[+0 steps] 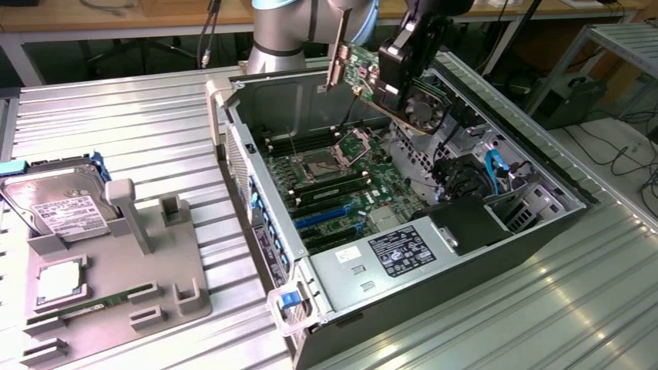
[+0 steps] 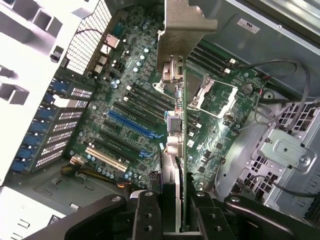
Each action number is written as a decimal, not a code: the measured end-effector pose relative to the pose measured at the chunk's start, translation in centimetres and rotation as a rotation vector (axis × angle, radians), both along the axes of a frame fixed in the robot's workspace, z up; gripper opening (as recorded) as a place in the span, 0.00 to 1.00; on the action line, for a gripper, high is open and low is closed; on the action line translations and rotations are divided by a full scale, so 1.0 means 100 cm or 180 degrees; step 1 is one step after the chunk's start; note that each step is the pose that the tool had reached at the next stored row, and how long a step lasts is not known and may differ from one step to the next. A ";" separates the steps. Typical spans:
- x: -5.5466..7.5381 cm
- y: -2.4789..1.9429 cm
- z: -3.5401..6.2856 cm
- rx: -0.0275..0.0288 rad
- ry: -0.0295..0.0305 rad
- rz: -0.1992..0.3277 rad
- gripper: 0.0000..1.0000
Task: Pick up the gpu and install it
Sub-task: 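Insert the gpu into the slot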
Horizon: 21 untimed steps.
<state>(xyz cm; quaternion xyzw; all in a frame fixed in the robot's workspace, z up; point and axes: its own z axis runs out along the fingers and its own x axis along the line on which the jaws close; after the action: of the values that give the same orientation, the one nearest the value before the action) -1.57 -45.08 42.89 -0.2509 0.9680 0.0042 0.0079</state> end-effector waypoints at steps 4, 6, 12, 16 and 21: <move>0.000 0.0000 0.0000 0.0000 0.0000 0.0102 0.28; 0.000 0.0000 0.0000 0.0000 0.0000 0.0169 0.28; 0.000 0.0000 0.0000 0.0000 0.0000 0.0300 0.28; 0.000 0.0000 0.0000 0.0000 0.0000 0.0410 0.28; 0.000 0.0000 0.0000 0.0000 0.0000 0.0514 0.28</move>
<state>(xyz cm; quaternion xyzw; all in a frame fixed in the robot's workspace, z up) -1.56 -45.09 42.89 -0.3280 0.9446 0.0048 0.0076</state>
